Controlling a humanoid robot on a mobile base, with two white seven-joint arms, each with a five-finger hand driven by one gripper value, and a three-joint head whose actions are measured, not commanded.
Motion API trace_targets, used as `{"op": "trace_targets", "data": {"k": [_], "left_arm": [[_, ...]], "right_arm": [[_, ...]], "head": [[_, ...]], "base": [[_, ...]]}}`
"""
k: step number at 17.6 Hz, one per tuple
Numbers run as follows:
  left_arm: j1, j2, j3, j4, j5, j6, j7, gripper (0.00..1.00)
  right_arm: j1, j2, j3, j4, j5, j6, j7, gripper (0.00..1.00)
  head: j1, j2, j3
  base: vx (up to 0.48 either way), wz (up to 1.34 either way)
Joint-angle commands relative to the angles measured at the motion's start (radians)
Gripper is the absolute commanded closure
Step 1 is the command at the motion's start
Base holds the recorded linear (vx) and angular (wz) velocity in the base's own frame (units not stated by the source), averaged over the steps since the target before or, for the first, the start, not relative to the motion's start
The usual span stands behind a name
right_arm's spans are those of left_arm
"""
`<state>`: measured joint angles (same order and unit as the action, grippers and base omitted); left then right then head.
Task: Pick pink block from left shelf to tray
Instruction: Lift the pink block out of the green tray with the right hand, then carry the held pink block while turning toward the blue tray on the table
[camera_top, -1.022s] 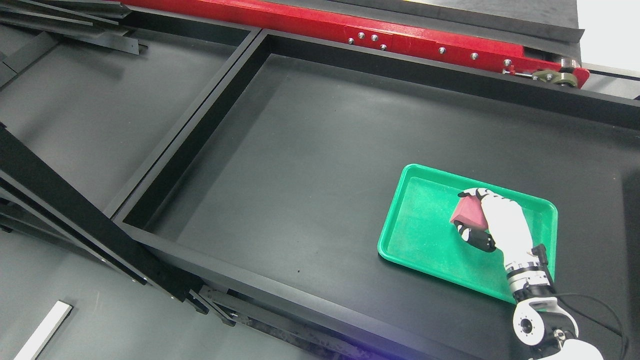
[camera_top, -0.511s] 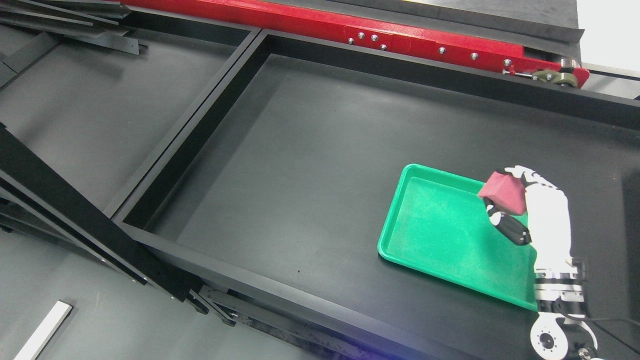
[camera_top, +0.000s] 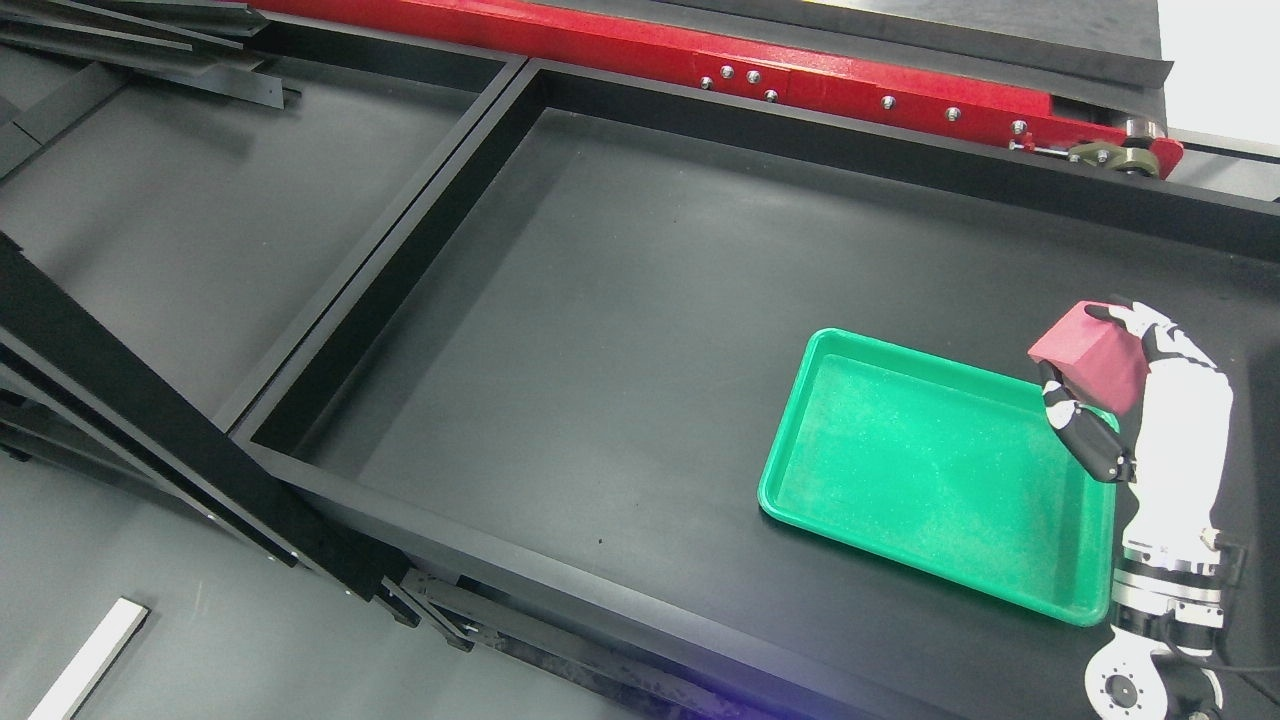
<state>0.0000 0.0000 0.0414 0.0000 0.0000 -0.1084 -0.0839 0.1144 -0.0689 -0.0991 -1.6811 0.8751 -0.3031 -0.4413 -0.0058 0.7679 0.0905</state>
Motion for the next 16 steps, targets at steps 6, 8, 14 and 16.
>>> {"op": "trace_targets", "data": {"k": [6, 8, 14, 16], "left_arm": [[-0.023, 0.017, 0.0, -0.017, -0.002, 0.0, 0.0, 0.0], [-0.023, 0.017, 0.0, -0.017, -0.002, 0.0, 0.0, 0.0], [-0.023, 0.017, 0.0, -0.017, -0.002, 0.0, 0.0, 0.0], [-0.023, 0.017, 0.0, -0.017, -0.002, 0.0, 0.0, 0.0]], "right_arm": [[0.019, 0.018, -0.001, -0.043, -0.007, -0.004, 0.004, 0.98], [0.021, 0.018, -0.001, -0.043, -0.007, -0.004, 0.006, 0.98], [0.021, 0.018, 0.001, -0.043, -0.007, -0.004, 0.007, 0.98], [0.021, 0.018, 0.004, -0.043, -0.007, -0.004, 0.007, 0.98]], "head": [[0.0, 0.0, 0.0], [0.0, 0.0, 0.0], [0.0, 0.0, 0.0], [0.0, 0.0, 0.0]], "base": [[-0.041, 0.15], [-0.108, 0.41], [-0.143, 0.76], [-0.174, 1.14]]}}
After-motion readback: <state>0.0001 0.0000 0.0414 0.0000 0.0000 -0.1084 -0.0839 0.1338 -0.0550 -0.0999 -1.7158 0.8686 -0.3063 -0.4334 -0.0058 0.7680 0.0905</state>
